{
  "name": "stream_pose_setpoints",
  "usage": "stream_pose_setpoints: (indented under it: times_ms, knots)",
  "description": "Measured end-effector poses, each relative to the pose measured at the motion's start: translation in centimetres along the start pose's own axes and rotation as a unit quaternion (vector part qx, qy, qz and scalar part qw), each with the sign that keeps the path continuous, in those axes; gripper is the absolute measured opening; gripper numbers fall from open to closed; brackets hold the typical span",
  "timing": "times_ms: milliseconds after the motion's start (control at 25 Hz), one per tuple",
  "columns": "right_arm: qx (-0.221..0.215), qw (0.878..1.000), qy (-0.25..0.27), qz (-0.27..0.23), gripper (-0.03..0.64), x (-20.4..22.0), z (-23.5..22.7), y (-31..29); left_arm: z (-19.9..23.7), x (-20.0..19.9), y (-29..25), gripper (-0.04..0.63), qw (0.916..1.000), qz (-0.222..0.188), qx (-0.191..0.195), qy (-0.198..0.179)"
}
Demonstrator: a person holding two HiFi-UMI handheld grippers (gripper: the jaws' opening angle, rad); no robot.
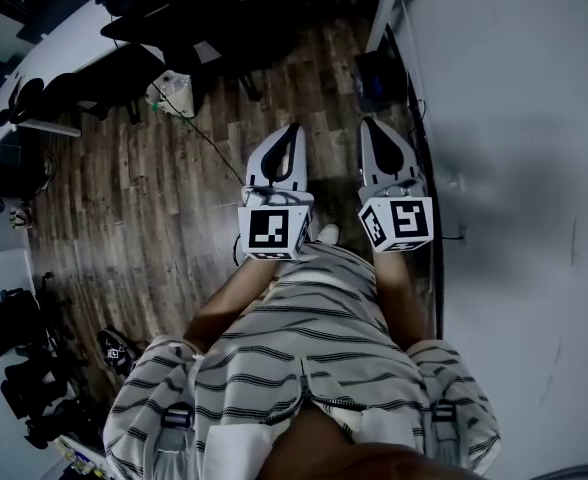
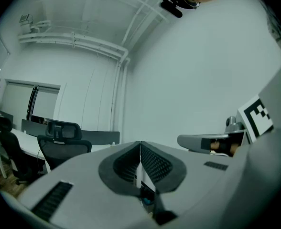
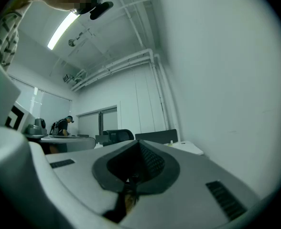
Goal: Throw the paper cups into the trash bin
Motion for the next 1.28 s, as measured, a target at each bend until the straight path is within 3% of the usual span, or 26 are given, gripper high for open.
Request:
stream_pose_setpoints:
  times_ms: [360, 760, 1280]
  knots:
    - [-0.004, 1.0, 0.018, 0.007, 0.009, 0.5, -3.1, -6.6, 1.9, 1.8, -6.4, 0.025, 0.9998, 0.004, 0.013, 0.012]
    - [0.0, 1.0, 0.024, 0.009, 0.009, 1.0, -7.3, -18.9, 8.1, 2.5, -18.1, 0.025, 0.9995, 0.01, 0.008, 0.028]
    - [0.044, 0.999, 0.021, 0.013, 0.009, -1.9, -13.2, -35.9, 16.9, -1.0, -35.6, 0.025, 0.9983, 0.019, 0.047, 0.027]
Point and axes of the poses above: the fingertips, and each gripper's own axes: y backward along the fingers, z to its left, x out of its underside, the point moved 9 cm from there along y, backward along the fingers, and after that the axes turned 5 degrees about -x, right-handed, at the moved point
